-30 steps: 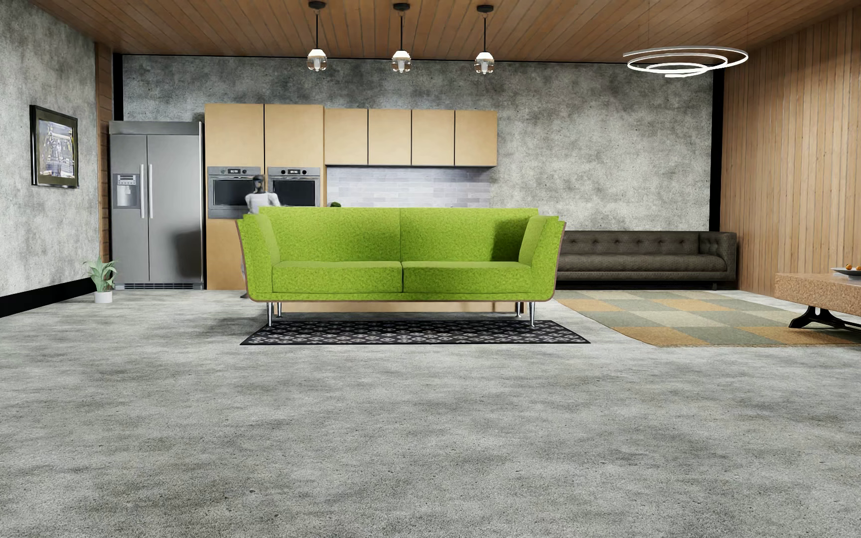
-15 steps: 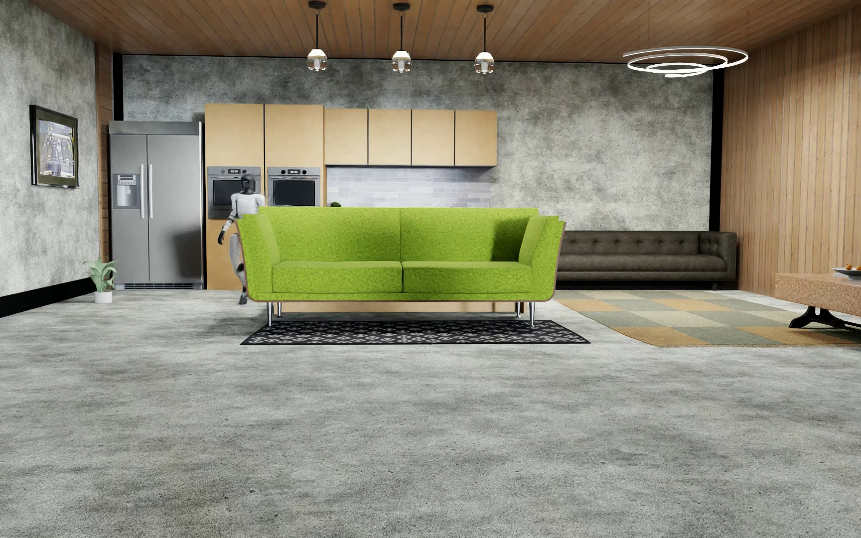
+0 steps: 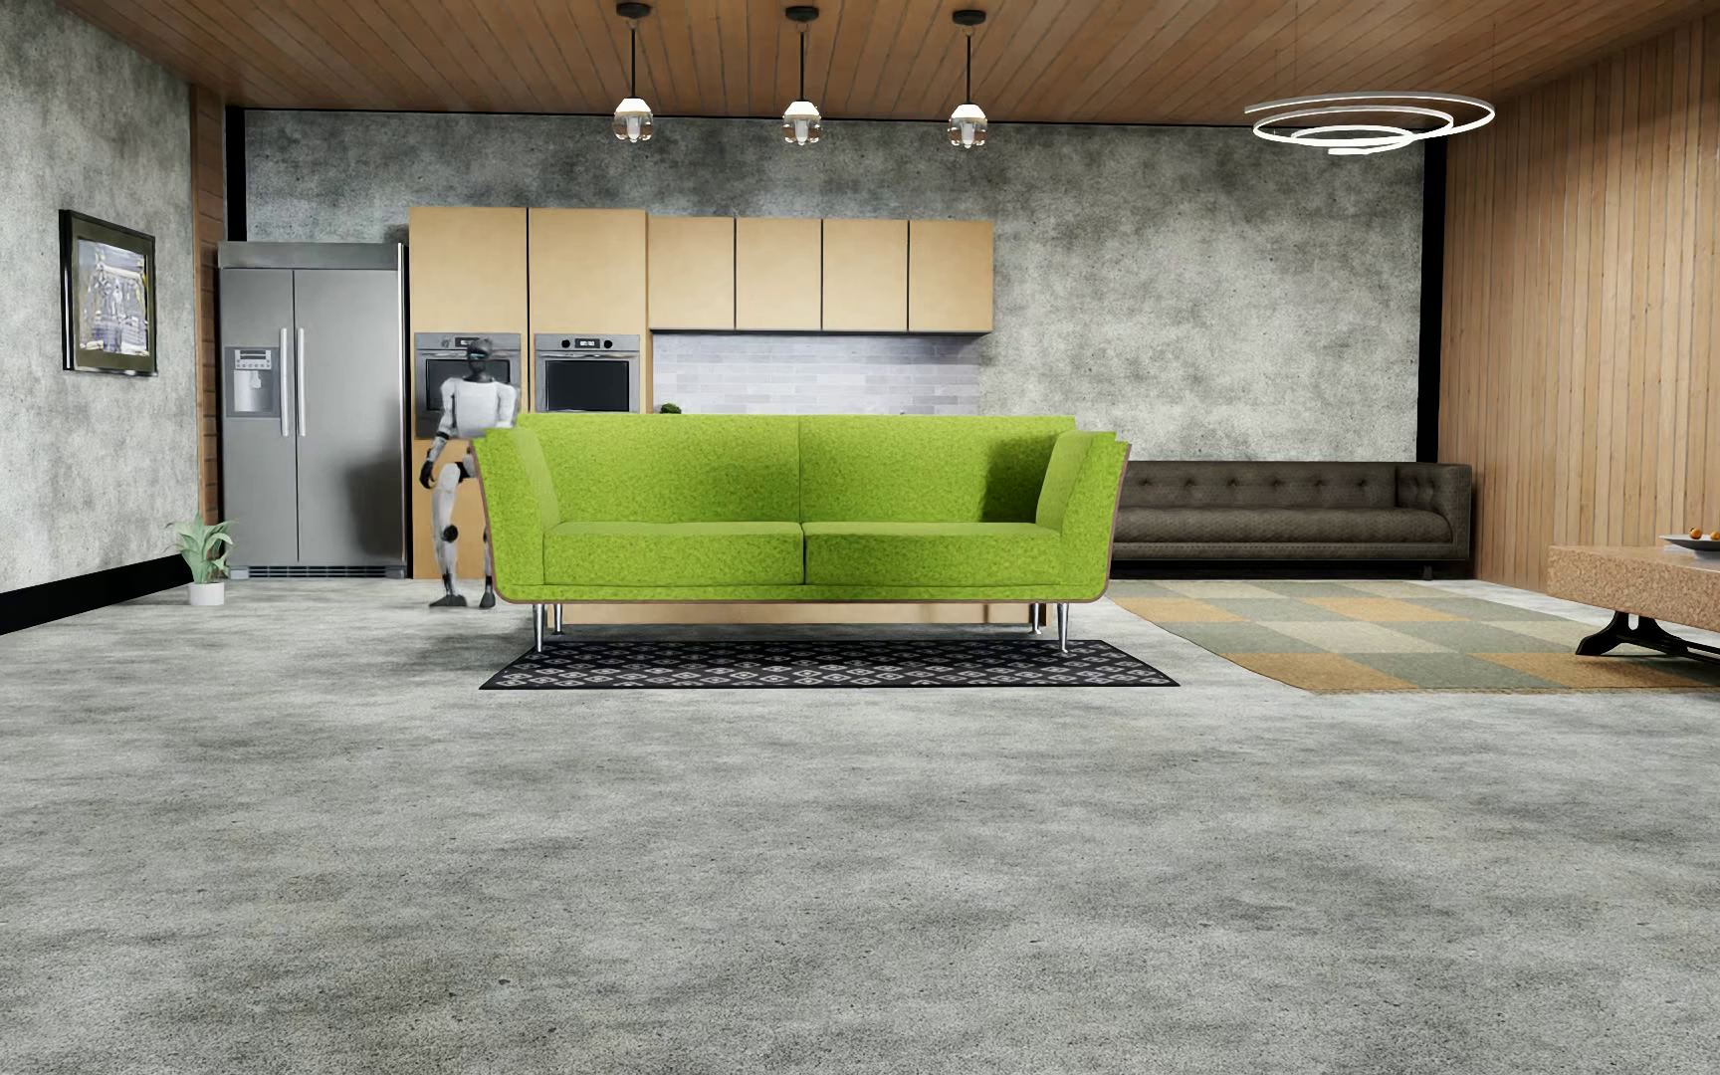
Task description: Circle the counter
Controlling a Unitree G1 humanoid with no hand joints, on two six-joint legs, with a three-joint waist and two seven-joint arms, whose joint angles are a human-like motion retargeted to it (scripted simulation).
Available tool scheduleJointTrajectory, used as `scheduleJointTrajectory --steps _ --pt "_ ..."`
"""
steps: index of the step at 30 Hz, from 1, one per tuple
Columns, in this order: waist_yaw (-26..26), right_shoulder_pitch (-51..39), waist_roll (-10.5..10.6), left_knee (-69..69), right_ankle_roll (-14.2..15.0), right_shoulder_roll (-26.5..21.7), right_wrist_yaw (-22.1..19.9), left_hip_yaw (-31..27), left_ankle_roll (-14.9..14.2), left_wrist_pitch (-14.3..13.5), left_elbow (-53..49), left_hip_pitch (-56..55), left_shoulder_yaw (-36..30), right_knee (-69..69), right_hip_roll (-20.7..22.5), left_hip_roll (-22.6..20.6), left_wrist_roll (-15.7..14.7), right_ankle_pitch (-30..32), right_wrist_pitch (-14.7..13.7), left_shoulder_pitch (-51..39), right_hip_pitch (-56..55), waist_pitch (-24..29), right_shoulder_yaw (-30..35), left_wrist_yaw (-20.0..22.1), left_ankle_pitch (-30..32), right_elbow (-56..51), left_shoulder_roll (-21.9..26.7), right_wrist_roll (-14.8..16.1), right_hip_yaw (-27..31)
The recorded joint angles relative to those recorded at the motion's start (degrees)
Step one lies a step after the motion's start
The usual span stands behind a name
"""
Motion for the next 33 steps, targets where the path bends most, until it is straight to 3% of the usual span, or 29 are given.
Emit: scheduleJointTrajectory --steps 1,2,3,5,6,7,8,9,10,12,13,15,17,18,19,20,21,22,23,24,25,26,28,29,30,31,32,33 --pt "0.26 -0.16 0.12 1.54 -1.43 0.01 -0.19 0.55 -0.12 0.69 -0.09 1.73 -1.57 1.37 -1.35 -0.87 2.39 -2.22 -0.13 1.92 1.74 -0.35 -0.02 -0.20 -1.88 -0.66 1.19 0.11 -8.71" --pt "0.17 -0.10 0.40 3.03 -8.62 0.29 -0.72 1.00 -0.32 1.17 0.69 3.73 -2.74 1.82 -1.66 -1.70 4.68 -3.33 -0.17 4.36 4.20 -0.87 -0.35 -0.39 -3.62 -1.41 2.37 0.41 -12.54" --pt "-0.04 -0.10 0.97 4.26 -11.73 1.32 -1.75 0.87 -0.31 2.02 2.50 5.68 -3.45 1.28 -1.14 -1.85 6.98 -5.11 -0.46 7.08 6.43 -1.49 -1.04 -1.90 -3.52 -1.93 3.74 1.45 -11.94" --pt "-0.34 -1.56 3.20 16.01 -10.43 3.13 -2.98 2.25 -2.63 5.99 7.98 5.32 -0.57 3.93 -1.29 0.10 7.69 -8.60 0.39 13.94 10.53 -2.19 -2.19 -4.79 3.01 0.28 4.49 3.32 -10.33" --pt "-0.60 -2.26 4.53 26.73 -9.16 4.04 -3.43 2.75 -6.45 9.86 11.61 1.40 2.27 4.91 -0.71 2.61 6.75 -9.96 1.62 17.73 11.90 -2.42 -2.36 -5.05 8.95 1.42 3.59 3.28 -9.57" --pt "-0.86 -3.76 5.81 38.49 -7.70 4.88 -3.81 1.90 -13.69 13.68 13.97 -3.72 4.51 4.52 0.27 5.07 5.82 -10.86 1.50 22.04 13.65 -2.68 -2.23 -6.36 14.21 3.40 3.10 2.23 -9.17" --pt "-1.17 -4.75 7.17 48.90 -6.04 5.31 -4.46 0.16 -13.42 15.90 16.06 -9.21 5.48 3.84 1.00 6.43 5.38 -11.48 0.35 26.52 15.60 -2.84 -1.67 -8.50 18.89 4.46 2.80 1.02 -8.72" --pt "-1.42 -5.61 8.50 56.37 -4.35 5.60 -5.27 -0.05 -11.19 15.55 17.82 -14.06 4.46 3.36 1.38 9.29 6.54 -11.99 -0.83 31.19 17.25 -2.86 -1.65 -11.29 19.20 4.91 3.03 0.98 -7.89" --pt "-1.37 -6.43 9.79 61.69 -2.72 5.74 -5.93 1.16 -8.87 13.75 19.13 -18.34 2.00 2.98 1.54 14.27 9.56 -12.43 -2.07 35.81 18.48 -2.70 -1.86 -13.96 16.31 5.07 3.32 1.58 -6.30" --pt "-0.02 -7.76 12.11 64.55 0.37 5.87 -6.85 5.17 -6.16 8.12 19.51 -24.48 -1.31 3.14 1.68 26.70 15.21 -13.52 -3.00 43.77 19.84 -1.91 -2.22 -16.73 15.39 4.91 2.18 2.13 -1.32" --pt "1.07 -8.08 13.09 61.85 1.83 5.97 -7.24 7.54 -5.13 6.29 19.07 -26.75 -0.87 3.32 1.54 31.58 16.54 -14.05 -3.05 46.65 20.06 -1.42 -2.47 -18.69 15.48 4.31 0.58 2.31 1.72" --pt "3.03 -8.13 14.26 48.87 4.86 5.86 -7.67 10.52 -3.86 3.82 17.33 -30.89 2.53 3.19 0.80 35.02 16.16 -14.87 -3.64 49.31 20.28 -0.37 -2.52 -23.30 15.78 2.77 -3.12 2.98 7.44" --pt "4.00 -8.30 14.38 26.19 7.90 5.22 -7.25 10.84 -6.28 1.85 14.17 -32.39 5.02 1.24 -0.08 33.23 16.12 -15.04 -3.72 49.10 20.81 0.55 -2.13 -23.31 18.27 2.54 -5.57 3.36 11.73" --pt "4.10 -8.34 14.17 11.61 9.48 4.68 -6.90 8.75 -8.69 0.98 12.27 -31.63 5.11 0.08 -0.44 31.12 17.44 -15.22 -3.29 48.23 21.29 0.86 -1.67 -21.85 20.80 3.12 -5.78 3.18 13.40" --pt "4.11 -8.36 13.82 -0.30 11.04 4.06 -6.56 4.66 -8.93 1.00 10.00 -31.38 5.47 -1.20 -0.62 29.80 18.47 -15.42 -2.76 47.25 22.14 1.20 -1.12 -19.82 20.74 4.08 -5.78 2.87 14.82" --pt "3.80 -8.40 13.54 -7.39 12.64 3.52 -6.61 3.72 -11.45 1.10 6.76 -31.88 5.72 -2.26 -0.63 30.23 19.17 -15.69 -1.74 46.51 23.12 1.56 -0.77 -17.99 14.71 5.69 -5.55 2.42 15.79" --pt "3.25 -7.82 13.33 -7.28 14.59 2.92 -6.82 6.76 -16.77 0.90 3.57 -32.63 6.13 -2.43 -1.00 31.73 19.23 -16.31 -0.81 45.28 24.44 1.96 -1.04 -16.23 10.11 7.04 -5.09 2.23 15.89" --pt "2.86 -6.67 13.01 -2.91 15.80 2.47 -7.21 10.65 -10.80 1.53 0.86 -32.78 6.79 -2.22 -1.66 33.22 18.65 -17.04 0.14 43.30 26.12 2.31 -2.11 -14.70 13.82 8.15 -4.46 2.53 15.39" --pt "2.84 -4.90 12.39 0.90 15.91 1.44 -7.40 12.05 -6.72 1.81 -0.95 -33.37 7.77 -2.65 -2.47 33.71 17.49 -16.73 1.21 40.55 27.94 2.66 -3.76 -14.49 17.80 8.66 -3.56 3.09 14.96" --pt "3.10 -3.09 11.48 4.75 15.92 0.83 -7.51 10.09 -6.45 2.56 -2.52 -34.00 9.28 -1.79 -3.79 33.16 15.80 -15.69 2.90 37.37 29.60 2.99 -4.65 -14.01 24.63 9.35 -3.16 3.06 14.75" --pt "3.37 -1.06 10.43 10.63 15.99 0.28 -7.36 8.97 -4.80 3.51 -3.71 -34.81 10.97 1.18 -6.16 32.52 13.16 -13.17 3.33 33.88 30.78 3.34 -5.09 -12.10 25.10 9.73 -3.21 2.68 14.47" --pt "3.51 0.93 9.13 16.00 16.96 0.01 -7.63 8.60 -4.56 4.30 -3.63 -35.32 12.68 6.32 -9.81 31.15 10.34 -8.70 3.44 29.50 30.50 3.72 -5.41 -9.34 20.79 9.66 -3.33 2.21 14.25" --pt "3.27 3.96 6.26 18.51 0.32 0.61 -9.16 9.20 -3.84 8.30 2.24 -32.57 16.91 21.10 -16.93 26.14 4.33 -0.16 0.66 17.58 25.80 4.29 -5.24 -4.06 15.39 8.37 -3.43 1.66 12.11" --pt "2.67 4.64 4.89 17.66 -1.80 1.70 -10.24 8.69 -3.61 11.74 7.97 -31.04 17.38 28.65 -17.39 23.61 3.86 -1.68 -1.11 10.55 21.70 4.56 -4.63 -4.02 14.24 6.62 -2.39 1.53 13.09" --pt "1.76 4.80 3.84 16.13 -3.50 3.14 -11.64 7.35 -3.46 15.88 13.13 -29.61 15.19 34.88 -15.09 21.30 6.95 -4.31 -2.87 3.86 17.16 4.73 -3.94 -6.83 13.70 4.57 -0.45 1.59 14.93" --pt "0.79 4.70 3.18 13.93 -1.82 4.67 -13.24 5.38 -3.27 16.05 16.90 -28.18 9.34 37.72 -11.68 18.96 13.32 -5.67 -4.24 -2.09 13.45 4.72 -3.60 -11.25 13.65 2.04 1.90 2.24 15.54" --pt "0.08 4.44 2.75 11.66 0.28 6.10 -14.04 3.12 -3.16 11.36 18.55 -26.93 2.46 36.25 -9.60 16.71 20.37 -6.72 -5.34 -7.62 11.63 4.47 -3.73 -14.27 13.78 -0.73 4.32 3.71 12.26" --pt "-0.36 4.01 2.41 9.46 1.81 6.67 -14.01 0.69 -3.12 4.93 17.58 -25.66 -2.61 31.05 -8.21 14.58 25.66 -7.34 -5.26 -12.41 11.31 3.98 -3.37 -13.76 13.90 -2.83 5.96 4.24 7.44"
